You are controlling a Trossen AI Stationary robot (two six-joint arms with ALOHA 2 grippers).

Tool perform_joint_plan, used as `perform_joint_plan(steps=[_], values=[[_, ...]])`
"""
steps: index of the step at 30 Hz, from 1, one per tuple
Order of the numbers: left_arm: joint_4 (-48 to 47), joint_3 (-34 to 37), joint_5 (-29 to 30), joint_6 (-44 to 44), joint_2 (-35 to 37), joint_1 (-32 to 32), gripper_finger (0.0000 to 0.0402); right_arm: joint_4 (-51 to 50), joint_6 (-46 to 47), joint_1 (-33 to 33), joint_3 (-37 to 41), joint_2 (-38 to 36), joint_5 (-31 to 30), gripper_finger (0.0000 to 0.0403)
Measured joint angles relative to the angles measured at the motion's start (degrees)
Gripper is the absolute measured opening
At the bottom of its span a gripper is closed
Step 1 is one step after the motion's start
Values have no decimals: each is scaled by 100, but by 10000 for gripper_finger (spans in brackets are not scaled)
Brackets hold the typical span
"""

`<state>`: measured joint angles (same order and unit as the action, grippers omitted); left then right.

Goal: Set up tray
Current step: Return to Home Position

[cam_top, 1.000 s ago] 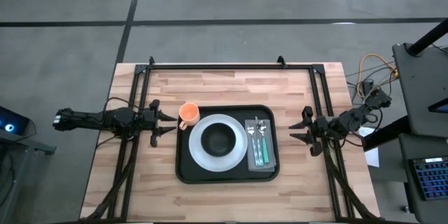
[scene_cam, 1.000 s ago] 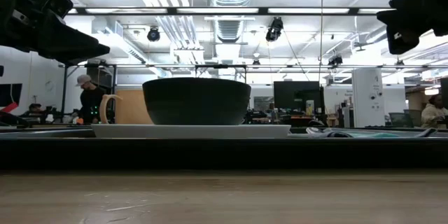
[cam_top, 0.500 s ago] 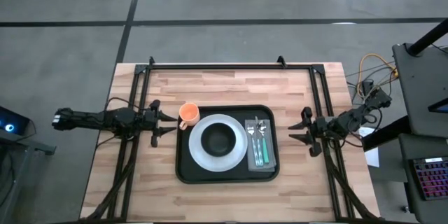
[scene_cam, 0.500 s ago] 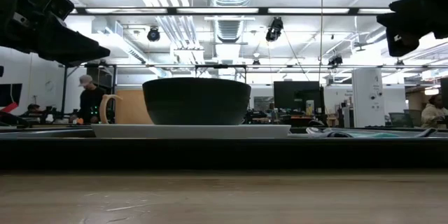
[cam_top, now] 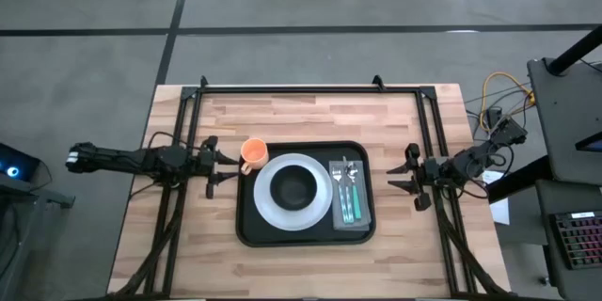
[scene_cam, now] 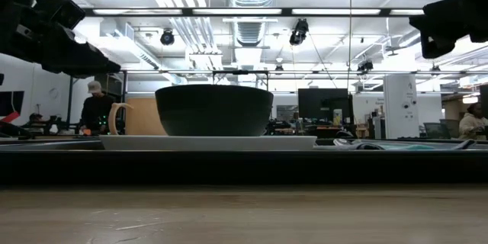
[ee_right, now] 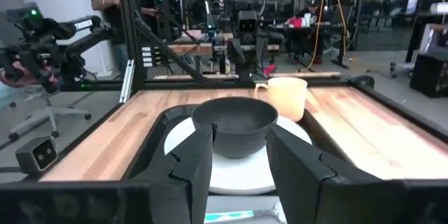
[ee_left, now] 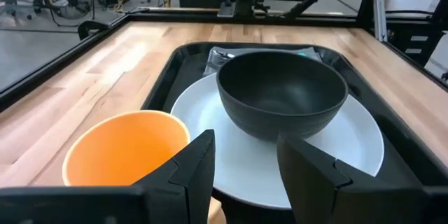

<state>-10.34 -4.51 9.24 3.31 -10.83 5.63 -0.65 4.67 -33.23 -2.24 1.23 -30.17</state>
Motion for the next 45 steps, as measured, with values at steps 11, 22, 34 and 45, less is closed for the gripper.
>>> perform_joint_plan(steps=[11,22,34,45], values=[[1144,200,71,44,-35,-33,136,781,-810,2,2,-4,-885,123],[1313,393,83,50,-43,-48,136,785,-1065,2,61,-2,-894,123],[1545,394,114,32,-37,-48,136,780,-1110,2,160,-2,-977,123],[1534,396,175,-63,-47,-48,136,383,-659,4,173,28,-2361,123]])
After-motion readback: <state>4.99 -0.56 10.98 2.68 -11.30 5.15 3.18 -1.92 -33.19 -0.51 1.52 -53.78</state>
